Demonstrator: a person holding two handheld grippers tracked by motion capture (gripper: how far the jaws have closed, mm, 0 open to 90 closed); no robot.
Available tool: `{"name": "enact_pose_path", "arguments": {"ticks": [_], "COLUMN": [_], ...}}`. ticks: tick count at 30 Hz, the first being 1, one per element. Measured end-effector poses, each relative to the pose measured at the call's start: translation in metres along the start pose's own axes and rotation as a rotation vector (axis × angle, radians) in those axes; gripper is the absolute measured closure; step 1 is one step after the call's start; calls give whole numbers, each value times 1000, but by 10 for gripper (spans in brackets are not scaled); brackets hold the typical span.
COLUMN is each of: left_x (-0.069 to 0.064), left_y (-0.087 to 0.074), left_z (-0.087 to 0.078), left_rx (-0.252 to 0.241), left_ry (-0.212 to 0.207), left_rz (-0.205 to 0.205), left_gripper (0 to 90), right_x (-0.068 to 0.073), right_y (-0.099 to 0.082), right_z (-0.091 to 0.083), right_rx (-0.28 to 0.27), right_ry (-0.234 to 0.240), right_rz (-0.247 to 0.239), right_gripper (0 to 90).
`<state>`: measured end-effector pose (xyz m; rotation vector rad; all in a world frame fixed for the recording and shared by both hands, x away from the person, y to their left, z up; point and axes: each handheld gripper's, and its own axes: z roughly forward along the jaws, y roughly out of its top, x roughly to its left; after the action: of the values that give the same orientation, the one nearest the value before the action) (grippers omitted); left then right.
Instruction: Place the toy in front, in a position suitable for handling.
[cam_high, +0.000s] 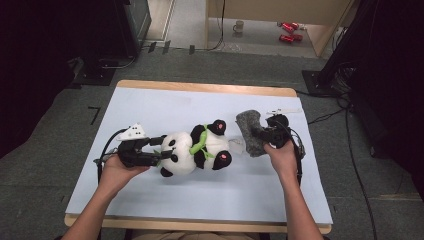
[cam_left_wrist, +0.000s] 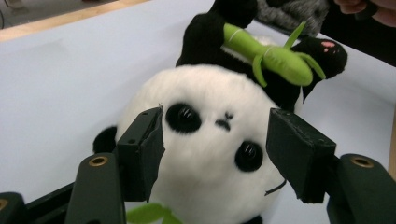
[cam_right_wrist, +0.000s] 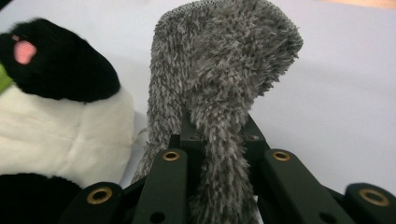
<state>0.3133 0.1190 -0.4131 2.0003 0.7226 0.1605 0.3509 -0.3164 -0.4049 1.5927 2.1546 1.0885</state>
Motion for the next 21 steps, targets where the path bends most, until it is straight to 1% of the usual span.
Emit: {"name": "enact_pose_path", "arguments": {"ticks": [2,3,5,6,7,8,9,10,11,12,14,15,16,17,18,19,20,21], "left_x": [1,2,3,3,3,3,3,3,3,3,2,2,2,0,0,-3,-4,-4], "left_y": [-3,-7,-12,-12,-18,-18,-23,-24,-24,-26,-28,-28,-28,-30,-30,-33,-35,-36], "left_z": [-1,-2,-4,-4,-4,-4,-2,0,0,5,9,11,11,17,17,25,28,30], "left_rx": [1,-7,-21,-21,-13,-13,6,17,17,26,25,33,33,63,63,115,116,106], "left_ry": [6,11,4,4,6,6,16,13,13,9,3,0,0,10,10,30,32,29], "left_rz": [1,-5,-29,-29,-33,-33,-36,-40,-40,-41,-35,-29,-29,6,6,43,42,28], "left_gripper": [348,345,346,346,344,338,337,337,333,317,306,293,281,256,231,196,177,165], "right_x": [1,3,8,10,14,14,19,20,20,26,30,32,32,37,37,40,40,42], "right_y": [1,4,8,10,12,12,15,17,17,19,20,21,21,22,22,24,24,25], "right_z": [-2,-6,-10,-12,-14,-14,-17,-17,-17,-19,-20,-20,-20,-22,-22,-23,-24,-25], "right_rx": [-4,-12,-19,-18,-21,-21,-29,-33,-33,-35,-39,-37,-37,-38,-38,-43,-46,-48], "right_ry": [4,16,25,31,34,34,43,46,46,53,65,70,70,77,77,88,93,101], "right_rz": [2,1,-13,-16,-29,-29,-33,-42,-42,-48,-54,-56,-56,-64,-64,-67,-69,-68], "right_gripper": [780,779,779,778,778,778,777,777,777,776,777,776,776,776,776,776,776,776]}}
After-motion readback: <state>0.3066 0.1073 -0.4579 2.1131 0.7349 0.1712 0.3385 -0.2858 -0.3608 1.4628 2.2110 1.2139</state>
